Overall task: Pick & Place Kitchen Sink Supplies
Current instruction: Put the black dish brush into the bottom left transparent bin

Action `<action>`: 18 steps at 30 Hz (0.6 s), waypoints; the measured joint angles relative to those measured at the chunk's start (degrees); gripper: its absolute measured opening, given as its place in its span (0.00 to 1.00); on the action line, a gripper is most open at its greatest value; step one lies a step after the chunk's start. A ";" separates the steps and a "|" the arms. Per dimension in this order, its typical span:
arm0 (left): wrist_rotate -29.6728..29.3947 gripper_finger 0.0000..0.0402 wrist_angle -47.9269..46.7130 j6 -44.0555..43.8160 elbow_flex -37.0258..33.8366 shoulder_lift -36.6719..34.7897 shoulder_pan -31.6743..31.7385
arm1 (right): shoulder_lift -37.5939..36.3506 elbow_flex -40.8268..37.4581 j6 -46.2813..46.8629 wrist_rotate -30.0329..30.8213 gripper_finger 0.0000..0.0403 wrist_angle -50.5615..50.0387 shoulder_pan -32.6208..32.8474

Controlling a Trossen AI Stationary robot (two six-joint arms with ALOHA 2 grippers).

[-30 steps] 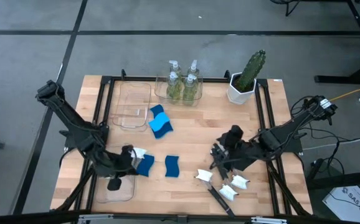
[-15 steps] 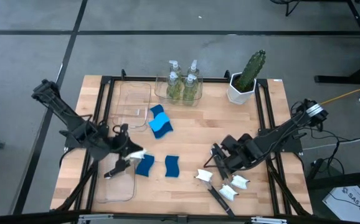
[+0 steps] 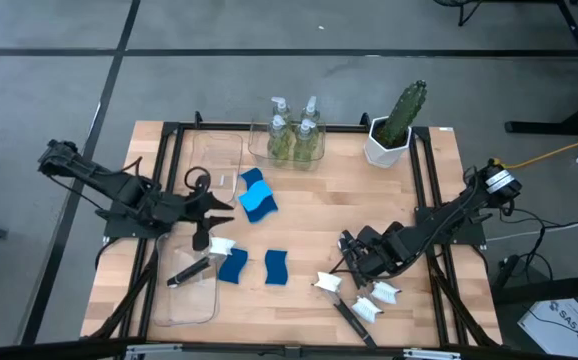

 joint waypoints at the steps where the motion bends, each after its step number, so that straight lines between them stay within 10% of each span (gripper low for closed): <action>1: 0.80 0.32 0.00 0.00 0.00 0.02 0.90 | -0.01 -1.68 0.01 -0.17 0.82 1.92 0.00; 18: 2.40 0.52 0.78 -1.51 -0.02 4.20 8.96 | 0.65 -7.27 -3.03 -0.69 0.67 15.91 0.11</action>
